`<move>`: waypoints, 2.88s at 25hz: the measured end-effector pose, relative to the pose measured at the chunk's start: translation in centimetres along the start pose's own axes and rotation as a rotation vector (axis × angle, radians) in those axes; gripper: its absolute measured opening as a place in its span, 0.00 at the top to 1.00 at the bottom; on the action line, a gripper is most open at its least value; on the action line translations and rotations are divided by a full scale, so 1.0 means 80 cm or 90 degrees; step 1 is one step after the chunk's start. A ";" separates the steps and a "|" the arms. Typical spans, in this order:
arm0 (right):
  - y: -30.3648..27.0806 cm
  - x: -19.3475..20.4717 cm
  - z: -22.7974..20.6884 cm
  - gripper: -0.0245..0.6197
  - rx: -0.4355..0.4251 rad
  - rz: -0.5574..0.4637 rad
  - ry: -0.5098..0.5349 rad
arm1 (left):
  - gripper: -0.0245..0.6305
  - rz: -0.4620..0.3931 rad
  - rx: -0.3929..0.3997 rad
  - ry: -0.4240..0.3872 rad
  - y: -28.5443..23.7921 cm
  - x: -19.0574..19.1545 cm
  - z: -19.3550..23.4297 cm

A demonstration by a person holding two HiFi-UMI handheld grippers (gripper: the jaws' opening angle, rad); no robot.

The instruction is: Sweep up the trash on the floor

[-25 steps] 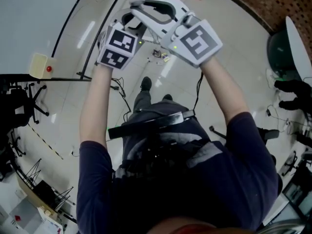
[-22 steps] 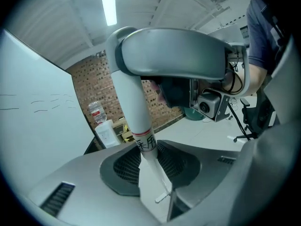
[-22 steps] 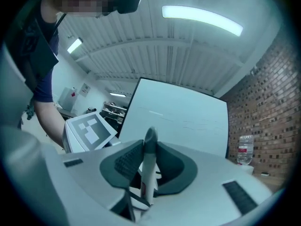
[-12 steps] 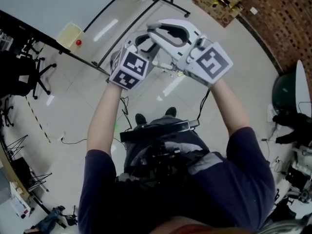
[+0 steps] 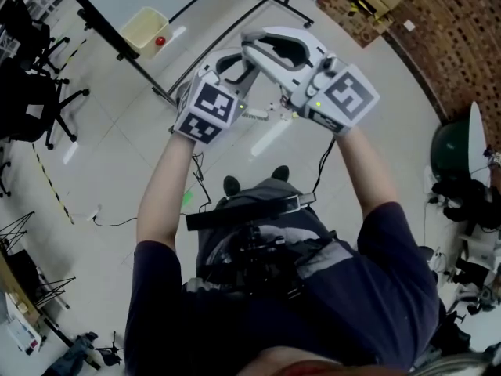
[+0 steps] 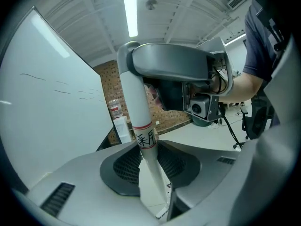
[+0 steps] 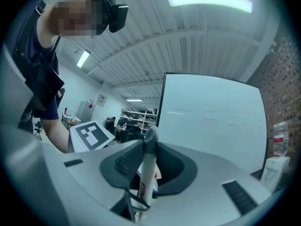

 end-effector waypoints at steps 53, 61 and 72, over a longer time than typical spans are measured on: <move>0.081 -0.022 0.108 0.80 0.021 -0.062 0.044 | 0.80 -0.068 -0.161 0.061 0.084 -0.006 -0.121; 0.152 0.050 0.112 0.64 -0.039 0.017 -0.015 | 0.80 -0.063 -0.226 0.140 0.083 -0.002 -0.162; 0.150 0.202 0.150 0.71 -0.156 0.137 -0.083 | 0.80 -0.121 -0.238 0.218 0.105 -0.059 -0.198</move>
Point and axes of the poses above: the fingertips, and each gripper's own axes: y backward along the fingers, z to its left, x out of its underside, the point moved 9 cm from there along y, backward along the fingers, and after that the axes turned 6 degrees about -z, right-handed, at the moved point
